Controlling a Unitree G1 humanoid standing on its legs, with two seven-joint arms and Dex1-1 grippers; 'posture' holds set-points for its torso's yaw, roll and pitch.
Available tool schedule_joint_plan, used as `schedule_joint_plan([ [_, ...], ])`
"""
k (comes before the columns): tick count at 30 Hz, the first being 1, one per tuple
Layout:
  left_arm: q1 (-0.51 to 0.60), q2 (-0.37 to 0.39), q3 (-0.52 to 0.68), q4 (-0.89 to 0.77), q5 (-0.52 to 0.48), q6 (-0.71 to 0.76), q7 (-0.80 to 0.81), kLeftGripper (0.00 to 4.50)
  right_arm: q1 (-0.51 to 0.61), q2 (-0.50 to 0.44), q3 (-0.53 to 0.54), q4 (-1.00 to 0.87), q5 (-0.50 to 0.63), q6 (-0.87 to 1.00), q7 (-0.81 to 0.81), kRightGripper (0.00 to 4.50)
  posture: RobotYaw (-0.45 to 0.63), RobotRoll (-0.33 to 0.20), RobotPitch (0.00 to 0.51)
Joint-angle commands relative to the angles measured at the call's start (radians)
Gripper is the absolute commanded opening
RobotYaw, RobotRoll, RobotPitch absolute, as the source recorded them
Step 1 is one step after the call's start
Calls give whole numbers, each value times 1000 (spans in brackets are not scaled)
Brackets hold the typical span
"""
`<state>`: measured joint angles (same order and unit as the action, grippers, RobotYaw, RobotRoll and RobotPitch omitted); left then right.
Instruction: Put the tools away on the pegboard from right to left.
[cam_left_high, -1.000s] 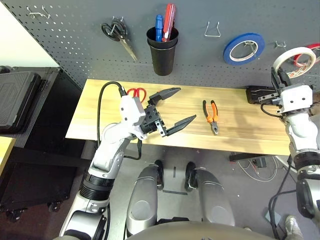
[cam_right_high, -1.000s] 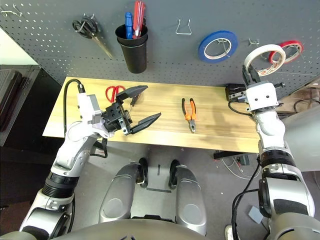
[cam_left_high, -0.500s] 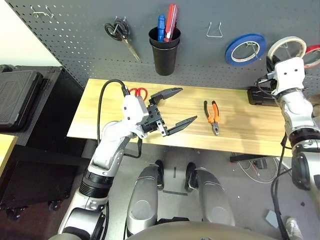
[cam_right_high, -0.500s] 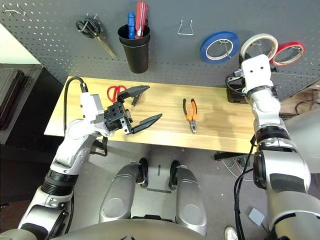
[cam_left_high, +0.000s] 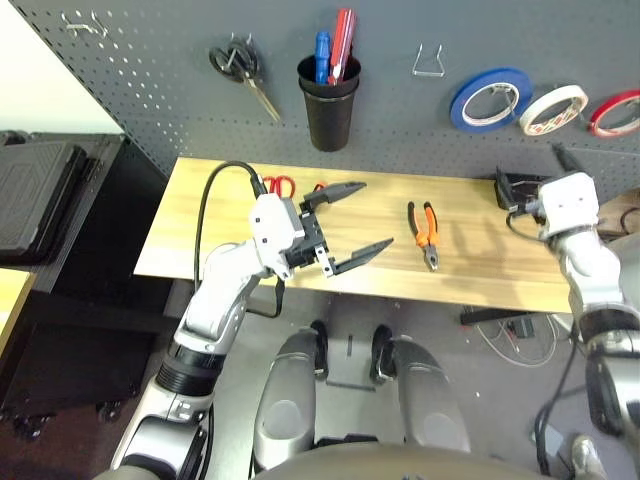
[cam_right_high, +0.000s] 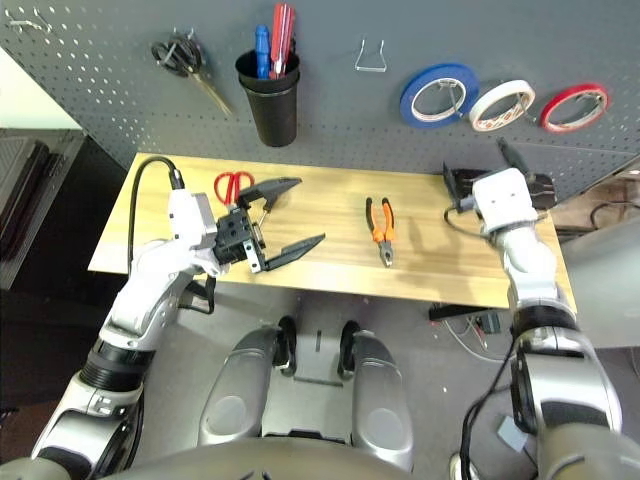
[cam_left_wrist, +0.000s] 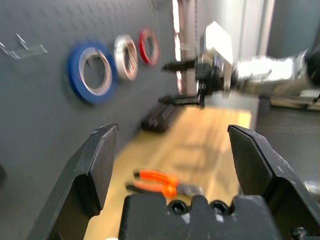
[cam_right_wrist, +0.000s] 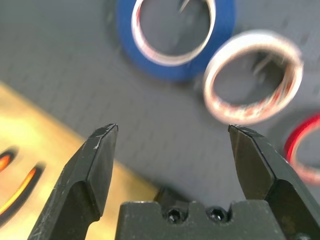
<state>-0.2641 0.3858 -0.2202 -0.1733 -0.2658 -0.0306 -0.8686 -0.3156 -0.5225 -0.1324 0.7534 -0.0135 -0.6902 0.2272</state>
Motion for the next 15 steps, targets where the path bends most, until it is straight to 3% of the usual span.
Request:
schedule_joint_plan([
  [1,24,29,-36,3,47,38,-5,4500,96,26,-8,-128,46,180,24,4444,132,0,266],
  [7,21,77,-62,24,116,79,-3,4500,210,65,-3,-374,110,522,66,4444,127,0,278],
  [15,-4,129,-103,77,242,115,5,4500,220,124,4,-552,160,833,74,4444,131,0,284],
])
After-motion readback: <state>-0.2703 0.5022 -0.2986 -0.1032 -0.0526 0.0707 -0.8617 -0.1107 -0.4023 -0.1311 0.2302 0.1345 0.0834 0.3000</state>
